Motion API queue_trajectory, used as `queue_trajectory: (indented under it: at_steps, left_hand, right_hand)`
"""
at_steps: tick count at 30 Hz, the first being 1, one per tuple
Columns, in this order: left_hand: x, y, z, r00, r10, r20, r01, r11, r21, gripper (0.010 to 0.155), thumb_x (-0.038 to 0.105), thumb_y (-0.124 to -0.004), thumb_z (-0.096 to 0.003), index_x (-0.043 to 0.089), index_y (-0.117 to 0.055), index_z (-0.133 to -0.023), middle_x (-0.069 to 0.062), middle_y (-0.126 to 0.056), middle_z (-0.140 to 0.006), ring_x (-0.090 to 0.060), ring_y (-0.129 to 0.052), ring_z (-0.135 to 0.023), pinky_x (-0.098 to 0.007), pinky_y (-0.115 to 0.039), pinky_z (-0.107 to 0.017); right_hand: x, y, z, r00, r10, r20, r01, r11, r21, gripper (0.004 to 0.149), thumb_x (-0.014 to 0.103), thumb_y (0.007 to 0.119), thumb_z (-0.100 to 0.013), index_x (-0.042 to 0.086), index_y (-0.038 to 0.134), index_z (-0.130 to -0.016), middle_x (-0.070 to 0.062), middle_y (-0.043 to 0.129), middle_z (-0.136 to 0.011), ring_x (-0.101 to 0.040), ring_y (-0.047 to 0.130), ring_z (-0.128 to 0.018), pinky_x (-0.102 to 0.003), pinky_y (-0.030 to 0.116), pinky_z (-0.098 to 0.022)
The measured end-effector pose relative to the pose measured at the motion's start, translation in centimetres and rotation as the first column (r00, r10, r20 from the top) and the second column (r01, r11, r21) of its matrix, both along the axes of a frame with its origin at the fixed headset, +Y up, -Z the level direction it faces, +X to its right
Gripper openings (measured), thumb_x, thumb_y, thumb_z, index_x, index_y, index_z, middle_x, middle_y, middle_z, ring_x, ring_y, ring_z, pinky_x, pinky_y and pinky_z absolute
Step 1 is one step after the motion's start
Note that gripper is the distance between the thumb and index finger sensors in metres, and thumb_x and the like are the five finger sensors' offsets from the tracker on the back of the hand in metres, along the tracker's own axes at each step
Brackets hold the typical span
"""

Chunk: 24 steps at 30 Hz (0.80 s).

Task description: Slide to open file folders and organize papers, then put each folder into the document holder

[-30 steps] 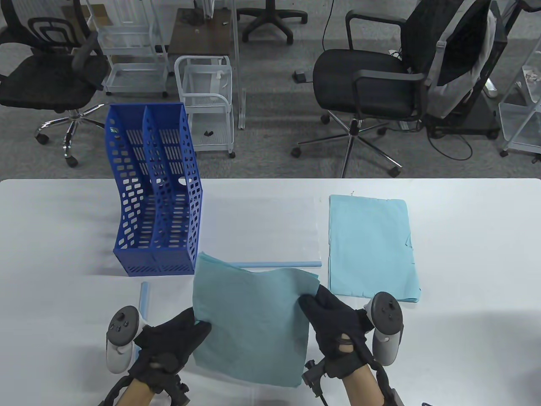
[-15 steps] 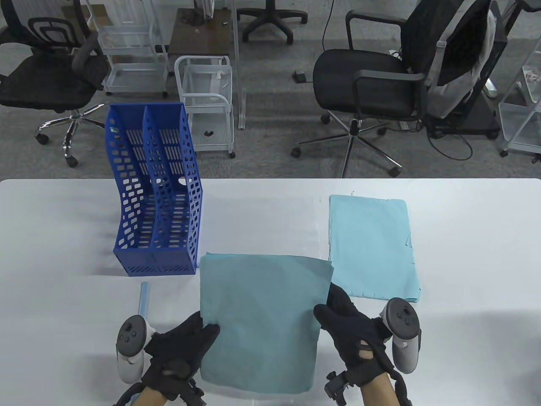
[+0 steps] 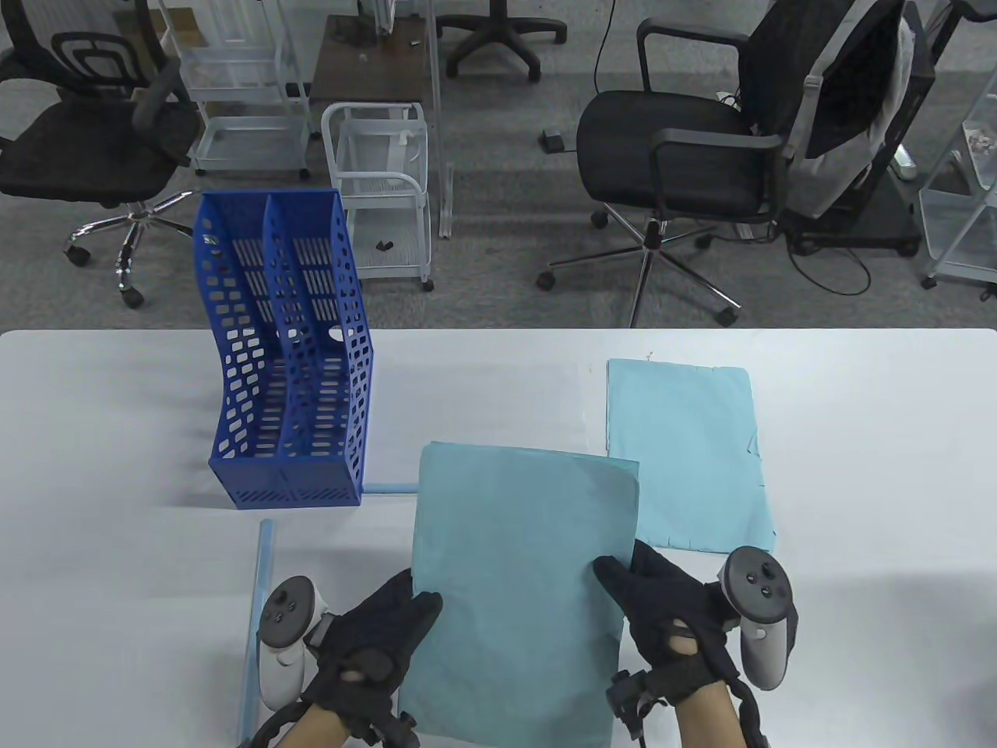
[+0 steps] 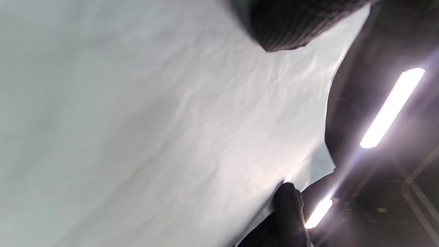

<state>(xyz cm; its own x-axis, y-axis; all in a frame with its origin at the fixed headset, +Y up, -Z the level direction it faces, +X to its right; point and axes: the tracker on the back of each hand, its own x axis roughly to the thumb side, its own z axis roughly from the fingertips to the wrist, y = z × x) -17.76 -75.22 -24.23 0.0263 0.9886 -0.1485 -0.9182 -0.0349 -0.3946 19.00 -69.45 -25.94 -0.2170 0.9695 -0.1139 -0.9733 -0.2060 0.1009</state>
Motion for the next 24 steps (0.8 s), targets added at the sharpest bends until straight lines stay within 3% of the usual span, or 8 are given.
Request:
queue_trajectory:
  at_steps: [2, 11, 15, 24]
  left_hand:
    - [0.7, 0.0, -0.1, 0.994, -0.096, 0.050, 0.100, 0.993, -0.069, 0.048, 0.040, -0.083, -0.0484, 0.020, -0.084, -0.093, -0.005, -0.104, -0.074, -0.026, -0.113, -0.052, -0.046, -0.091, -0.046]
    - [3.7, -0.2, -0.8, 0.869, -0.473, 0.148, 0.490, 0.865, -0.111, 0.048, 0.044, -0.087, -0.0462, 0.017, -0.091, -0.085, -0.006, -0.109, -0.062, -0.024, -0.115, -0.039, -0.043, -0.093, -0.038]
    - [3.9, -0.7, -0.9, 0.846, -0.511, 0.155, 0.529, 0.841, -0.116, 0.048, 0.044, -0.088, -0.0458, 0.016, -0.092, -0.084, -0.005, -0.109, -0.059, -0.023, -0.115, -0.036, -0.042, -0.094, -0.035]
    - [3.6, -1.5, -1.0, 0.805, -0.565, 0.181, 0.590, 0.793, -0.150, 0.050, 0.045, -0.088, -0.0456, 0.015, -0.090, -0.085, -0.005, -0.109, -0.059, -0.023, -0.115, -0.035, -0.041, -0.094, -0.034]
  right_hand:
    - [1.3, -0.5, -0.5, 0.997, 0.071, 0.016, -0.071, 0.997, -0.038, 0.043, 0.041, 0.085, -0.042, 0.018, 0.088, -0.079, -0.002, 0.104, -0.060, -0.021, 0.106, -0.040, -0.044, 0.088, -0.046]
    - [4.7, -4.5, -1.9, 0.970, 0.242, 0.019, -0.226, 0.926, -0.302, 0.043, 0.039, 0.085, -0.043, 0.017, 0.088, -0.079, -0.003, 0.104, -0.060, -0.021, 0.105, -0.039, -0.043, 0.087, -0.045]
    - [4.5, -5.5, -2.0, 0.940, 0.341, -0.015, -0.323, 0.873, -0.365, 0.043, 0.039, 0.085, -0.042, 0.016, 0.089, -0.078, -0.004, 0.105, -0.059, -0.020, 0.107, -0.039, -0.043, 0.088, -0.045]
    - [4.2, -6.6, -2.3, 0.914, 0.403, -0.051, -0.387, 0.825, -0.411, 0.044, 0.040, 0.087, -0.042, 0.016, 0.089, -0.078, -0.003, 0.106, -0.060, -0.020, 0.108, -0.041, -0.042, 0.089, -0.046]
